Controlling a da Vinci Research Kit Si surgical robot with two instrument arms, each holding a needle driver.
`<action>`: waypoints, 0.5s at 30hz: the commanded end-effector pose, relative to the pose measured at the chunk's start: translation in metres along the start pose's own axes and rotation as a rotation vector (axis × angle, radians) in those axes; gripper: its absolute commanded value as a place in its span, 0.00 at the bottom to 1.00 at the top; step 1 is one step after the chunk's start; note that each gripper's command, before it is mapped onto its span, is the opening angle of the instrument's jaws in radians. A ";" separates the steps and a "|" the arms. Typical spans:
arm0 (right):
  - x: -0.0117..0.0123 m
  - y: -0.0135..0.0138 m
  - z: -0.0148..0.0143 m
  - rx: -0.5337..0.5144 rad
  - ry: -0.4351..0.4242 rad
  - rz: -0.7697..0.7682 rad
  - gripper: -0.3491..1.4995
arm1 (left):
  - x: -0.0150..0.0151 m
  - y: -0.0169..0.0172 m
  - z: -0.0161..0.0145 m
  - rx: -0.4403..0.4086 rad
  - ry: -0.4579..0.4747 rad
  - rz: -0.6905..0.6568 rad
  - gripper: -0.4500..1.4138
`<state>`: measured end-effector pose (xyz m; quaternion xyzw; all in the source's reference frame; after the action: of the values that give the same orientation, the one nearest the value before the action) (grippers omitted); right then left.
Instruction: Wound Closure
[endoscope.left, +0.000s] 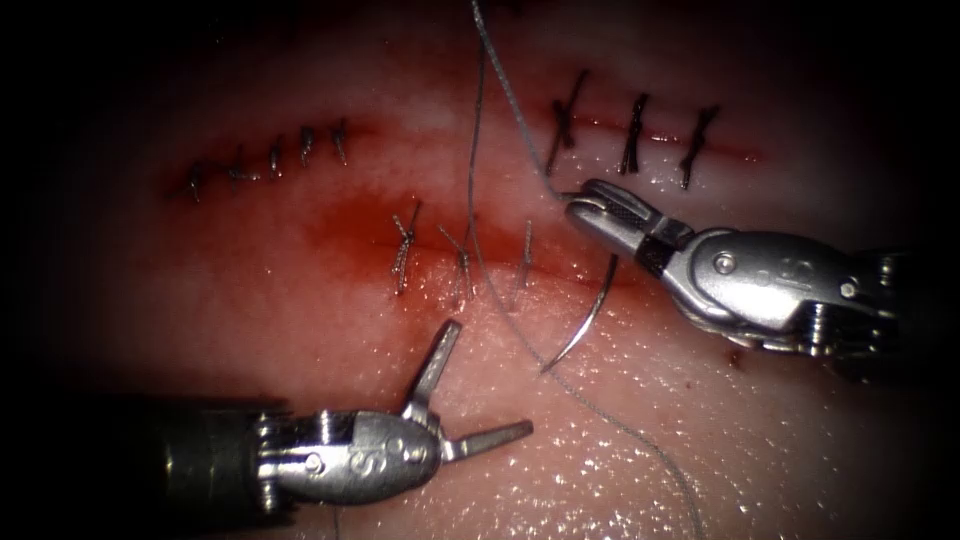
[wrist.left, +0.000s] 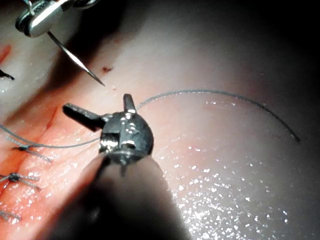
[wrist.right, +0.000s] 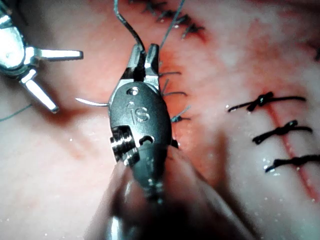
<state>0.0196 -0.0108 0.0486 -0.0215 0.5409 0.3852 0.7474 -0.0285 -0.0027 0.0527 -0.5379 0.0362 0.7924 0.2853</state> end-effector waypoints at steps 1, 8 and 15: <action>-0.0012 0.0001 0.0007 0.042 0.018 -0.001 0.00 | -0.0005 0.0005 0.0004 -0.039 0.015 -0.046 0.72; -0.0026 0.0004 0.0019 0.236 0.086 -0.034 0.00 | 0.0007 -0.0009 0.0025 -0.227 0.090 -0.254 0.72; -0.0030 0.0002 0.0023 0.304 0.148 -0.078 0.00 | 0.0004 -0.0019 0.0067 -0.366 0.004 -0.370 0.76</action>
<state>0.0203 -0.0108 0.0516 0.0409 0.6462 0.2652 0.7144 -0.0331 0.0025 0.0556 -0.5718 -0.2132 0.7226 0.3247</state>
